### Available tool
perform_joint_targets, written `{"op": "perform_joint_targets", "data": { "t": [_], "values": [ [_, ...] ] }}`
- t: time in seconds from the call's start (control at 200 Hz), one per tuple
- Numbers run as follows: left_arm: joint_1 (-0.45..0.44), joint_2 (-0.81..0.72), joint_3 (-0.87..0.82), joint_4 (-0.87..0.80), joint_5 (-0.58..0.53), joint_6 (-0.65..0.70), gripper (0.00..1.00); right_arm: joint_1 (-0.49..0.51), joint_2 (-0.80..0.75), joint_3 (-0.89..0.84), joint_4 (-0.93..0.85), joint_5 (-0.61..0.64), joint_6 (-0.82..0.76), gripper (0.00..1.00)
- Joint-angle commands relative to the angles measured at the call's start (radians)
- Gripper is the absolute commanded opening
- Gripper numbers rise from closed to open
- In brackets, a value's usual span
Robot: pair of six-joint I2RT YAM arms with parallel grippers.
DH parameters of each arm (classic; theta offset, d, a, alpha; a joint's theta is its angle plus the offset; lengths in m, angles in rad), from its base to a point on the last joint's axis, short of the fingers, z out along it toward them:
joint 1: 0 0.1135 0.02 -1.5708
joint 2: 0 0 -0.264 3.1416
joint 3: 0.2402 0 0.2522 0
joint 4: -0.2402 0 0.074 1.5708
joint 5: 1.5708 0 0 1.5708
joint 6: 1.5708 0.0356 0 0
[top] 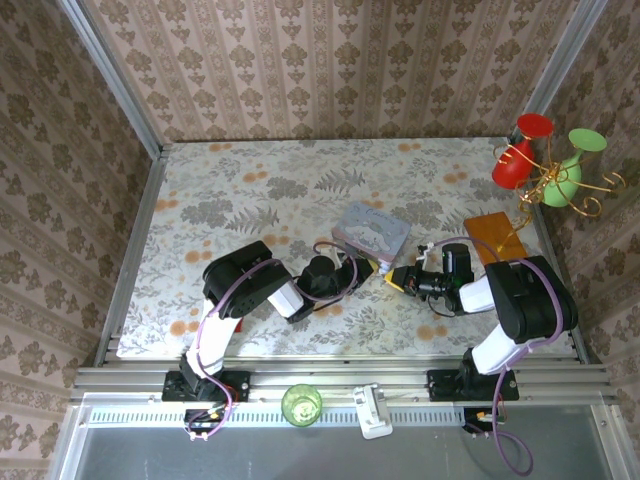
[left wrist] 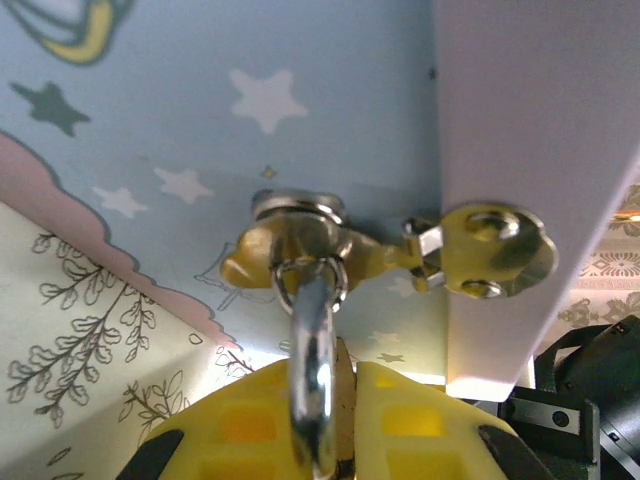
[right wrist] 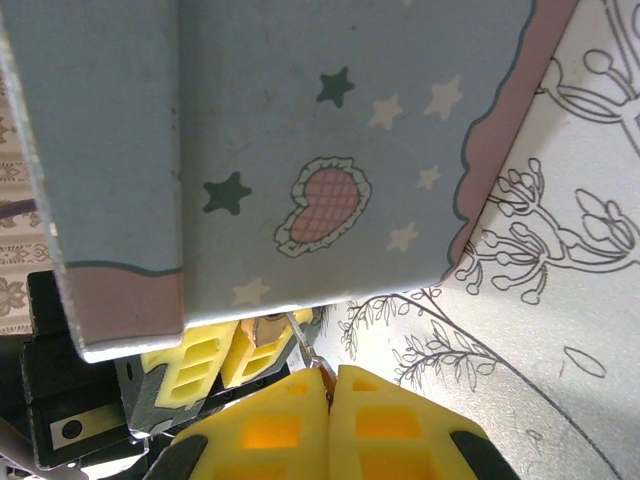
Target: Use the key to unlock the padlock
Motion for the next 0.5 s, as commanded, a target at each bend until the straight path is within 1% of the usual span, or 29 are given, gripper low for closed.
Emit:
{"op": "perform_joint_targets", "data": {
  "t": [0.0,0.19,0.365,0.495],
  "values": [
    [-0.016,0.013,0.032,0.037,0.023,-0.009,0.00,-0.005,0.039,0.008,0.076,-0.038,0.020,0.00],
    [-0.027,0.014,0.045,0.036,0.044,-0.002,0.00,-0.005,0.080,0.031,0.116,-0.049,0.048,0.00],
    [-0.044,0.029,0.057,0.035,0.089,-0.002,0.00,-0.013,0.078,0.055,0.136,-0.059,0.084,0.00],
    [-0.050,0.034,0.034,0.040,0.091,-0.009,0.00,-0.022,0.082,0.062,0.137,-0.044,0.090,0.00]
  ]
}}
